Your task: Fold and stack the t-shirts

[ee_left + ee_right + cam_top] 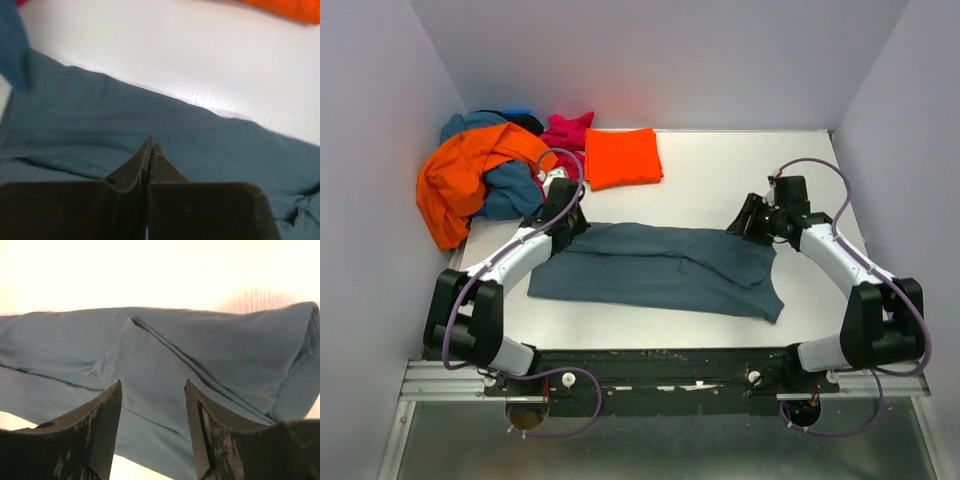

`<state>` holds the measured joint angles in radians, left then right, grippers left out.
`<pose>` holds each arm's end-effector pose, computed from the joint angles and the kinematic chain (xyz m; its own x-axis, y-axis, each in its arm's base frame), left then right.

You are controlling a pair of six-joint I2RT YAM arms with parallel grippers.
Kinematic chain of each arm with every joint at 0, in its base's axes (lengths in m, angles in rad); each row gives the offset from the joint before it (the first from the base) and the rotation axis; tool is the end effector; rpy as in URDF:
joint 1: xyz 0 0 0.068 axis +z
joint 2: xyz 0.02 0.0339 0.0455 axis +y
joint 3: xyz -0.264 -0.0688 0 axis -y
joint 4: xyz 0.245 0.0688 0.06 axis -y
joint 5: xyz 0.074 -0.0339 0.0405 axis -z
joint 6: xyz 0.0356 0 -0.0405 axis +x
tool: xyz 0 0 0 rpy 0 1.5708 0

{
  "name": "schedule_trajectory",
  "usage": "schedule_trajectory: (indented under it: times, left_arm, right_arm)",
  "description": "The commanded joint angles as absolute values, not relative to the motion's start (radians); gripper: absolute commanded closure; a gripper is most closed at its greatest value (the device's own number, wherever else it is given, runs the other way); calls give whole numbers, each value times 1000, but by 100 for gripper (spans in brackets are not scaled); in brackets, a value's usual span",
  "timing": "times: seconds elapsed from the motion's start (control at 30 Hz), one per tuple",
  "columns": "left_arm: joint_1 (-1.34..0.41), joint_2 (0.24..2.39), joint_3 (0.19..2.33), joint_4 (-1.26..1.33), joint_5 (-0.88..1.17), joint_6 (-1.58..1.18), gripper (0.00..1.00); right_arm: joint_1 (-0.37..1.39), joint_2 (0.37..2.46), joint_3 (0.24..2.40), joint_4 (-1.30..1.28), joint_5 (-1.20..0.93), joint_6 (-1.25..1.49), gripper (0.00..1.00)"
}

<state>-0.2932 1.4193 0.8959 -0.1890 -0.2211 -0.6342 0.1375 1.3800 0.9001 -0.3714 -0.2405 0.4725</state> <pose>0.2939 -0.0806 0.2329 -0.5770 -0.4297 -0.6946 -0.2716 0.9030 -0.3330 0.2826 0.0477 0.2312 -0.7948 0.3363 -0.5053 0.0821 0.8844 0.4594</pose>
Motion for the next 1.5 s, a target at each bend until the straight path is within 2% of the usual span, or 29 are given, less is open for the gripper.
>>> schedule_trajectory:
  times: [0.0,0.33,0.73,0.8,0.93,1.03,1.07,1.47]
  left_arm:
    - [-391,1502,971,-126,-132,-644,98]
    - [-500,1787,1163,-132,32,-664,100]
    - [-505,1989,1321,-225,100,-618,100]
    - [-505,2006,1335,-236,110,-609,100]
    - [-505,2011,1336,-241,117,-601,100]
    - [-505,2006,1328,-247,109,-595,100]
    - [-505,2005,1325,-244,109,-594,100]
    - [-509,1983,1335,-247,107,-580,100]
  right_arm:
    - [153,1482,962,-312,-279,460,39]
    - [175,1663,1015,-304,-288,456,37]
    - [183,1697,1005,-321,-308,417,37]
    - [187,1695,999,-327,-319,413,45]
    - [192,1668,960,-324,-340,410,79]
    - [195,1626,927,-327,-363,407,90]
    - [196,1608,914,-330,-374,405,99]
    - [235,1352,761,-393,-503,426,99]
